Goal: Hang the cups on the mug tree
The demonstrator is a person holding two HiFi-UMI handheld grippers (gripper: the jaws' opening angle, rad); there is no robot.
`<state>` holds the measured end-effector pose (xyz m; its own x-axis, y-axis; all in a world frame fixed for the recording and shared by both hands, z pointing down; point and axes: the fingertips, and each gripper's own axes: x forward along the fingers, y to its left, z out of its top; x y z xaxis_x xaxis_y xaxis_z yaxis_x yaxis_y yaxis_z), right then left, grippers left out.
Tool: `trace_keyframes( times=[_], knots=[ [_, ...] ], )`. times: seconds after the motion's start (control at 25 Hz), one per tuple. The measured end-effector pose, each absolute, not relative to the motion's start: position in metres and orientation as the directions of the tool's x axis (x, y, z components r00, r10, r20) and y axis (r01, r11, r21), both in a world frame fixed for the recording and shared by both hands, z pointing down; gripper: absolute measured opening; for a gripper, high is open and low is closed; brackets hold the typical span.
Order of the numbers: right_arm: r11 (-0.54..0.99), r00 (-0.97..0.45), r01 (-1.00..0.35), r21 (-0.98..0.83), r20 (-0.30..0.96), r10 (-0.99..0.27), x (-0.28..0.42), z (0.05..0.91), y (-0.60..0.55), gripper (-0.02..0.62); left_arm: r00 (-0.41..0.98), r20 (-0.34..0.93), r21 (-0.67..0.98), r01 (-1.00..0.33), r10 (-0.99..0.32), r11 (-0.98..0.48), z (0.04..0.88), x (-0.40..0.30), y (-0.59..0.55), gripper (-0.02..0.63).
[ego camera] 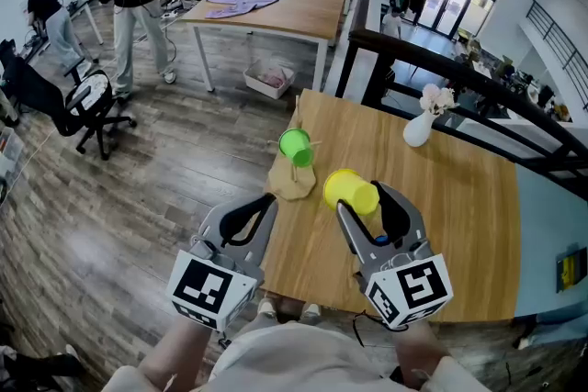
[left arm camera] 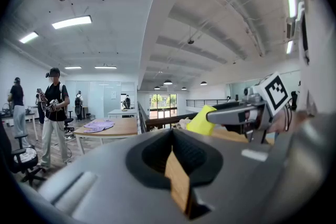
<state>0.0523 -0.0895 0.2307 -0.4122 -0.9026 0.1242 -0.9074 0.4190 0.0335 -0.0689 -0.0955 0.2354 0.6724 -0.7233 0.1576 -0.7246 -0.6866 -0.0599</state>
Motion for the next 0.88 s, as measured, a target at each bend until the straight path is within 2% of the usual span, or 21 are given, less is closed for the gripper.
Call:
trace_keyframes(
  times=[0.32, 0.88],
  knots=[
    [0.387, -0.385, -0.922, -0.002, 0.119, -0.915, 0.082, 0.237, -0.137, 0.243, 0.646, 0.17, -0.055, -0.748, -0.744, -0.662, 0.238, -0.063, -0.132, 0.002],
    [0.407, -0.408, -0.912, -0.05, 0.206, -0.889, 0.096, 0.297, -0.219, 0.243, 0.623, 0.246, -0.085, -0.75, -0.743, -0.656, 0.268, -0.039, -0.196, 0.002]
  ],
)
